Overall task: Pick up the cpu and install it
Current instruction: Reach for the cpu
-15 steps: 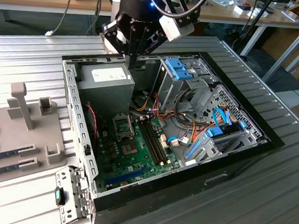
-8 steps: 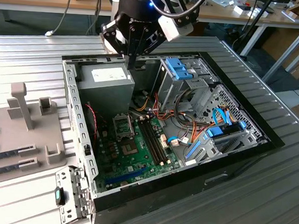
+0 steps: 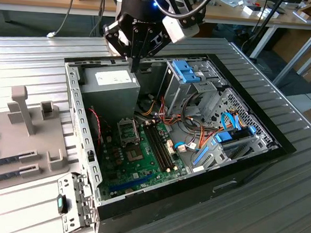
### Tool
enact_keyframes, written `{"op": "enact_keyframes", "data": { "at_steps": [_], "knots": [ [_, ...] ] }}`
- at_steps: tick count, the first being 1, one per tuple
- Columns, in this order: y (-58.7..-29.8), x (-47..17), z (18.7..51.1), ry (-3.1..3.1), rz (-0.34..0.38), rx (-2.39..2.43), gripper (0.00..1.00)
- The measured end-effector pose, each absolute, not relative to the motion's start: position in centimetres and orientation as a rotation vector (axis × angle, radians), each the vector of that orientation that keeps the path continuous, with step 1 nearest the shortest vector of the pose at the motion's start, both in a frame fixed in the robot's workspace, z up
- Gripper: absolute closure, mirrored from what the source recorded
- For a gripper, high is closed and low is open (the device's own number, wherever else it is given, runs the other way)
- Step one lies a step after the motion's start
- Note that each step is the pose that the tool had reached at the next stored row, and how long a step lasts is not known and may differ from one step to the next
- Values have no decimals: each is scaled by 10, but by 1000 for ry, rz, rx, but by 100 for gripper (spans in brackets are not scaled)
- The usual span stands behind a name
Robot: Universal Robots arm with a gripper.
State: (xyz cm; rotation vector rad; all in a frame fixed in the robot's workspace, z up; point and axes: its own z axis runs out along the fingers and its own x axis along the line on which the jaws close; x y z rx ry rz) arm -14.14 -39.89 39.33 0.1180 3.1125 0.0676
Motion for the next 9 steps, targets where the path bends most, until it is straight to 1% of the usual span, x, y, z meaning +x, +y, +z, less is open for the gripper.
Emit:
{"op": "enact_keyframes", "data": {
  "at_steps": [9],
  "knots": [
    [-399, -145, 393, 3113, 68, 118, 89]
  ]
}}
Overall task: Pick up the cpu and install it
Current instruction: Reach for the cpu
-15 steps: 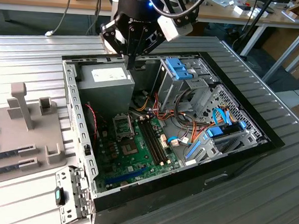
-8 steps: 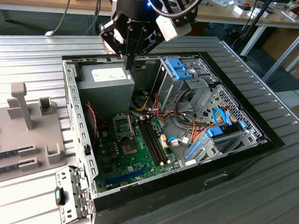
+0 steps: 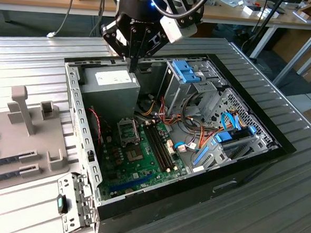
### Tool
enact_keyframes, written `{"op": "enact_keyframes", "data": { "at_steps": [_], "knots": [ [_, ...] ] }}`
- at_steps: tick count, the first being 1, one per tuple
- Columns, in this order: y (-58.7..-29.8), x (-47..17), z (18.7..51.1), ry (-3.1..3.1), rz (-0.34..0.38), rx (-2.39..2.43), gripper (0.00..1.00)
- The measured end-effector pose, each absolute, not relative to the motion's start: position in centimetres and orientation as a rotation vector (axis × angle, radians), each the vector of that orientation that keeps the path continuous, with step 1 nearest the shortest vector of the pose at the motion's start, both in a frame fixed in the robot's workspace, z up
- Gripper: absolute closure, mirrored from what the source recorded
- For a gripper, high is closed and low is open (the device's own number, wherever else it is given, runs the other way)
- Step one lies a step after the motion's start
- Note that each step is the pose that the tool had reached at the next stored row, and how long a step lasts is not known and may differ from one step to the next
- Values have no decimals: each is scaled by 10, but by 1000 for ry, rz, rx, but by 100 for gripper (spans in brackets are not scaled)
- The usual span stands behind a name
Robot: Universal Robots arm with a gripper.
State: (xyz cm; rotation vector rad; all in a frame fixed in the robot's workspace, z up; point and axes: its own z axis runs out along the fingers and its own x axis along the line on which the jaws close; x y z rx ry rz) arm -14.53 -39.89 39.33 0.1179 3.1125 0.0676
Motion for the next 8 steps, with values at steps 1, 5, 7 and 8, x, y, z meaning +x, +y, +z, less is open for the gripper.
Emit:
{"op": "enact_keyframes", "data": {
  "at_steps": [1, 5, 7, 8],
  "knots": [
    [-399, -146, 393, 3113, 68, 118, 89],
    [-399, -147, 393, 3112, 68, 118, 89],
    [-399, -148, 393, 3112, 68, 118, 89],
    [-399, -149, 393, 3112, 68, 118, 89]
  ]
}}
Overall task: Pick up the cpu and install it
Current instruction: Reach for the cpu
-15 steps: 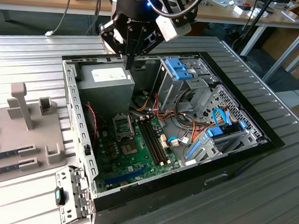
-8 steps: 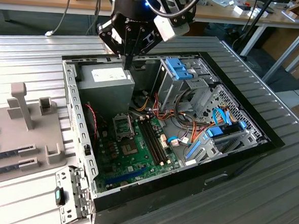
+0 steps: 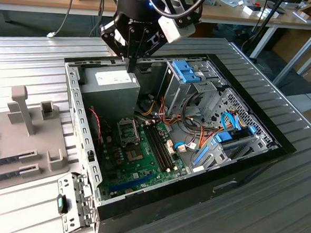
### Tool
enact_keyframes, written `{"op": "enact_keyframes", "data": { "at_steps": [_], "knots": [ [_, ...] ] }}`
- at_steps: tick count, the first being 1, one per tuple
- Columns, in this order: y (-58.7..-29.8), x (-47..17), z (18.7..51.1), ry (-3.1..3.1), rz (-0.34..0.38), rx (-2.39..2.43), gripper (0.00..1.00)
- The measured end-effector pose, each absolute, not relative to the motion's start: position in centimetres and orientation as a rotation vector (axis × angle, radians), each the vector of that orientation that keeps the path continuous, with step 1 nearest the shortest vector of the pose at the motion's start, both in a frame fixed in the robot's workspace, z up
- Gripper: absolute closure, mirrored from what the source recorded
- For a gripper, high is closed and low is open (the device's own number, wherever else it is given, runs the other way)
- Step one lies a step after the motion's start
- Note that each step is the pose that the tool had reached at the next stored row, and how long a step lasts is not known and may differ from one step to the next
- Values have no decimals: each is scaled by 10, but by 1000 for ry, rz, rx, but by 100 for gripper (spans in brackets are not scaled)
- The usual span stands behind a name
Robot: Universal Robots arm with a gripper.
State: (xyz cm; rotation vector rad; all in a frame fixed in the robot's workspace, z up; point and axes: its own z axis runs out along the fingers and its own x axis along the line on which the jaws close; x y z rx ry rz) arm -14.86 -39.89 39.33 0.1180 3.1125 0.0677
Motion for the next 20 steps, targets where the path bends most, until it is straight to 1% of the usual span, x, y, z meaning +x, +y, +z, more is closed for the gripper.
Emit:
{"op": "enact_keyframes", "data": {
  "at_steps": [20],
  "knots": [
    [-399, -161, 393, 3112, 68, 118, 89]
  ]
}}
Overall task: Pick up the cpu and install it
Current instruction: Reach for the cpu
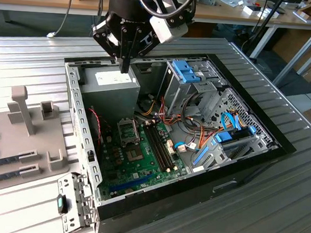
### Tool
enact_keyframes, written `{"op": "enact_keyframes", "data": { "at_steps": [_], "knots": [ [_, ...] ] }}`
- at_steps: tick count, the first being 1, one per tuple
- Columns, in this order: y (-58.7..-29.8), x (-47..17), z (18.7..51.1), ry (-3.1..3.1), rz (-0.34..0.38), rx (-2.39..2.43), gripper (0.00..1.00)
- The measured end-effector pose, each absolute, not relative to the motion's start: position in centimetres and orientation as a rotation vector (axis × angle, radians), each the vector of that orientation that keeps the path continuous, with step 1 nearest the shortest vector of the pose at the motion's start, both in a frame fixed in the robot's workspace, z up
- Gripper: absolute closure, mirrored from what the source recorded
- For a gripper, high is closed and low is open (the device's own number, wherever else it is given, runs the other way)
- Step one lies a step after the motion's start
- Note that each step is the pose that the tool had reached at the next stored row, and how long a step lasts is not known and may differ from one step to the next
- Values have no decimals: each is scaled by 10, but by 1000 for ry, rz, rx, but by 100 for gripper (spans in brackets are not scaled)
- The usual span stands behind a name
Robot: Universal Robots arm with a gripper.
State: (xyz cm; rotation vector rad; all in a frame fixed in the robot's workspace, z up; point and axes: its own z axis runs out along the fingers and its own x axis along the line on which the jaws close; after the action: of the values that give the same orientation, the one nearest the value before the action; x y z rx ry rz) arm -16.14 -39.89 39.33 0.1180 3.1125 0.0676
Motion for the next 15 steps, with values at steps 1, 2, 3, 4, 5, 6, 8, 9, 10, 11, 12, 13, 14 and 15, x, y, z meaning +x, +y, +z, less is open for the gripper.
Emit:
{"op": "enact_keyframes", "data": {
  "at_steps": [1, 2, 3, 4, 5, 6, 8, 9, 10, 11, 12, 13, 14, 15],
  "knots": [
    [-399, -162, 393, 3112, 68, 118, 89],
    [-399, -163, 393, 3112, 68, 118, 89],
    [-399, -164, 393, 3112, 68, 118, 89],
    [-399, -165, 393, 3112, 68, 118, 89],
    [-399, -166, 393, 3112, 68, 118, 89],
    [-399, -167, 393, 3112, 68, 118, 89],
    [-399, -168, 393, 3113, 68, 118, 89],
    [-399, -169, 393, 3112, 68, 118, 89],
    [-399, -169, 393, 3112, 68, 118, 89],
    [-399, -170, 393, 3112, 68, 118, 89],
    [-399, -171, 393, 3113, 68, 118, 89],
    [-399, -172, 393, 3112, 68, 118, 89],
    [-399, -173, 393, 3113, 68, 118, 89],
    [-399, -174, 393, 3113, 68, 118, 89]
  ]
}}
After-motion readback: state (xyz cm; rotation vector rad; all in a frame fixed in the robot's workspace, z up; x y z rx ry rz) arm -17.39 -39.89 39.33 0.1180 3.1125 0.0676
